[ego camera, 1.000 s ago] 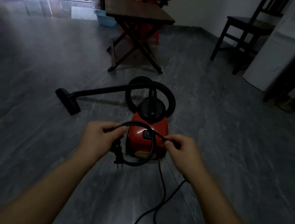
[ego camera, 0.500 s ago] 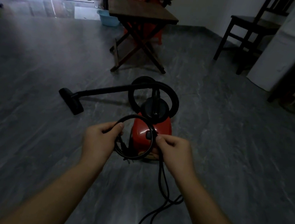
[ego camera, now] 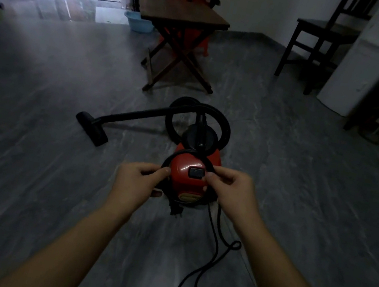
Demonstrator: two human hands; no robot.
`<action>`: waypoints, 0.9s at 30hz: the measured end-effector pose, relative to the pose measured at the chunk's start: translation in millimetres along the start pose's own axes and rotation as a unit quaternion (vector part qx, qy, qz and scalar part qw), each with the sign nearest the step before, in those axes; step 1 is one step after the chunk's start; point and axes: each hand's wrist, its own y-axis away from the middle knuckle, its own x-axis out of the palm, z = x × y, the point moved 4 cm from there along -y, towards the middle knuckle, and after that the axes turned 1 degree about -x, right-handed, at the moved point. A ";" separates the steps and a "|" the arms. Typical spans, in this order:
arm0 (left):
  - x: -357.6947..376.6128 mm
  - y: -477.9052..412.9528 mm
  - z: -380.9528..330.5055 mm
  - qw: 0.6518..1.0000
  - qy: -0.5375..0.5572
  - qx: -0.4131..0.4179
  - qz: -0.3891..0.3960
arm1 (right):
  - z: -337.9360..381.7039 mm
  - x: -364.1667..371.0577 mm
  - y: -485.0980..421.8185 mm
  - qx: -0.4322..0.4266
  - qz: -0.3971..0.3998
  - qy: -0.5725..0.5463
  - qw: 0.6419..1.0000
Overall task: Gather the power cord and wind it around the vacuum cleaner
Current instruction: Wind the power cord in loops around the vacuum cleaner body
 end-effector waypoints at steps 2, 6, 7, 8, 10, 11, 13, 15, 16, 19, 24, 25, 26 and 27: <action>-0.5 0.9 -1.0 0.998 -0.039 -0.015 0.048 | 4.5 -7.2 -3.6 -0.024 0.017 0.042 0.999; 0.8 0.3 -3.7 0.988 -0.128 0.016 0.088 | 8.0 -14.7 -8.5 -0.049 0.045 0.103 0.992; 1.3 -0.1 -4.0 0.983 -0.151 0.031 0.096 | 7.6 -14.9 -8.1 -0.049 0.050 0.113 0.991; 1.9 -0.6 -3.9 0.979 -0.168 0.042 0.107 | 7.0 -14.6 -7.5 -0.050 0.056 0.123 0.990; 3.6 0.1 -2.9 0.972 -0.181 0.052 0.142 | 7.3 -13.0 -5.0 -0.062 0.071 0.136 0.986; 4.9 1.0 -2.7 0.969 -0.178 0.053 0.160 | 8.4 -12.2 -3.9 -0.068 0.074 0.139 0.985; 6.9 2.2 -4.6 0.972 -0.149 0.050 0.173 | 10.5 -12.1 -3.4 -0.073 0.068 0.133 0.986; 7.0 2.4 -7.6 0.978 -0.118 0.041 0.164 | 12.0 -12.1 -4.8 -0.079 0.064 0.117 0.988; 6.8 2.2 -9.2 0.981 -0.103 0.039 0.159 | 12.6 -11.7 -5.6 -0.083 0.062 0.111 0.988; 5.6 2.3 -11.9 0.988 -0.061 0.026 0.139 | 14.2 -10.6 -4.5 -0.085 0.062 0.097 0.990; -6.1 -7.3 -8.6 0.999 0.021 -0.009 0.046 | 7.0 -15.0 -5.9 -0.071 0.051 0.109 0.990; -10.0 -10.3 -7.0 0.999 0.038 -0.016 0.027 | 5.0 -15.2 -6.6 -0.066 0.053 0.114 0.990; -13.2 -12.9 -5.4 0.998 0.054 -0.022 0.011 | 2.6 -14.7 -7.0 -0.055 0.057 0.115 0.990; -15.7 -14.8 -3.7 0.998 0.062 -0.027 -0.001 | 0.8 -13.9 -6.5 -0.043 0.059 0.113 0.991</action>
